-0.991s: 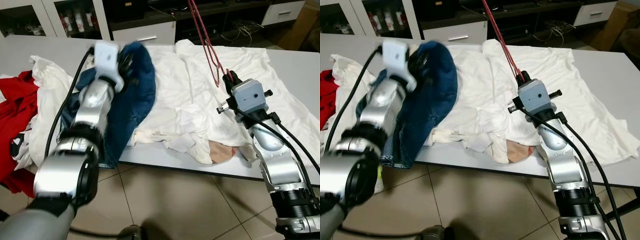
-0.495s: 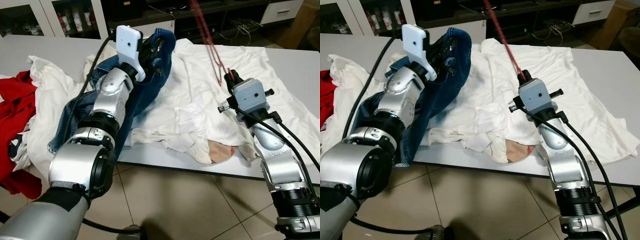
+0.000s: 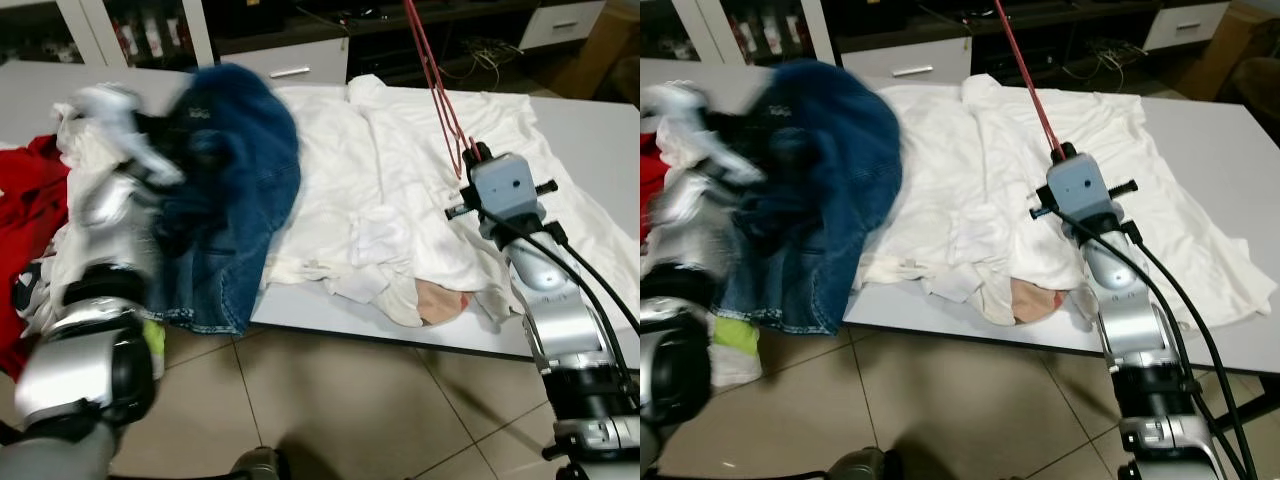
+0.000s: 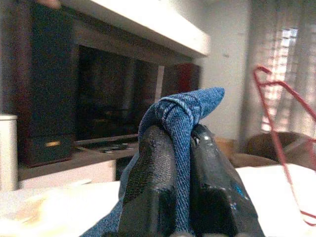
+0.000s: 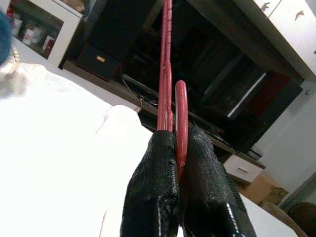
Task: Hang hanger
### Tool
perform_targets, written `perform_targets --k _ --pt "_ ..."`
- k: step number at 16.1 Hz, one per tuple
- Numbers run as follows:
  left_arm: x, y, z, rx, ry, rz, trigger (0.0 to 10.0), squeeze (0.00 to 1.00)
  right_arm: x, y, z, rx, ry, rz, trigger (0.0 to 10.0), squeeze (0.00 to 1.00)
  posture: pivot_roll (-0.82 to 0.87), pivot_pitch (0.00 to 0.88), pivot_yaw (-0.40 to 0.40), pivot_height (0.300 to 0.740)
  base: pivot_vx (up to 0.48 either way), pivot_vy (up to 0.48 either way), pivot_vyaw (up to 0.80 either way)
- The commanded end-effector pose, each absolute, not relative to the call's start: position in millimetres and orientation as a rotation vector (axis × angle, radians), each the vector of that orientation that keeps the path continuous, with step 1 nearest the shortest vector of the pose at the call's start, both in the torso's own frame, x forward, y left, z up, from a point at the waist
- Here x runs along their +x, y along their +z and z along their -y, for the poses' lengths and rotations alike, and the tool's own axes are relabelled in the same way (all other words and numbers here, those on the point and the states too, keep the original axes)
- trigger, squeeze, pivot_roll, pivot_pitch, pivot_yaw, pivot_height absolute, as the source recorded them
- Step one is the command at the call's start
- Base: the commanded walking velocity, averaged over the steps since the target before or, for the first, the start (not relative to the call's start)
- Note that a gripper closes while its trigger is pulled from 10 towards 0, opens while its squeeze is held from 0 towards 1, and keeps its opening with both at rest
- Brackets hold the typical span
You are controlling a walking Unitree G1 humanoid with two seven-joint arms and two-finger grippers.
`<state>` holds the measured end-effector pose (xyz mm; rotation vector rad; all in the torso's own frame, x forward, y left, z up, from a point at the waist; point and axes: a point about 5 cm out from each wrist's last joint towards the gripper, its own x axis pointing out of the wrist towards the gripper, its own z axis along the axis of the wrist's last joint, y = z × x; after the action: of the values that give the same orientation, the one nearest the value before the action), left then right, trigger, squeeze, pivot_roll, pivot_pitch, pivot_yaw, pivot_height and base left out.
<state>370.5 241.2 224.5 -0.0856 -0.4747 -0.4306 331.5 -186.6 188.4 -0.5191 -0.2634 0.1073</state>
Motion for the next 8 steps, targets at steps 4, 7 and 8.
perform_targets --k 4,7,8 --pt "352.1 203.9 -267.8 -0.057 -0.473 0.377 0.0 0.00 334.3 190.8 189.1 -0.520 0.090 0.257 10.0 0.00 0.13 0.013 0.006 0.740 0.000 0.000 0.00" --pt "329.6 168.2 -279.9 -0.041 -0.592 0.182 0.0 0.00 333.4 188.8 191.9 -0.514 0.081 0.251 10.0 0.00 0.13 0.014 0.008 0.740 0.000 0.000 0.00" --pt "324.0 156.7 -281.8 -0.020 -0.609 0.117 0.0 0.00 333.4 188.3 192.3 -0.512 0.079 0.250 10.0 0.00 0.14 0.013 0.010 0.740 0.000 0.000 0.00"
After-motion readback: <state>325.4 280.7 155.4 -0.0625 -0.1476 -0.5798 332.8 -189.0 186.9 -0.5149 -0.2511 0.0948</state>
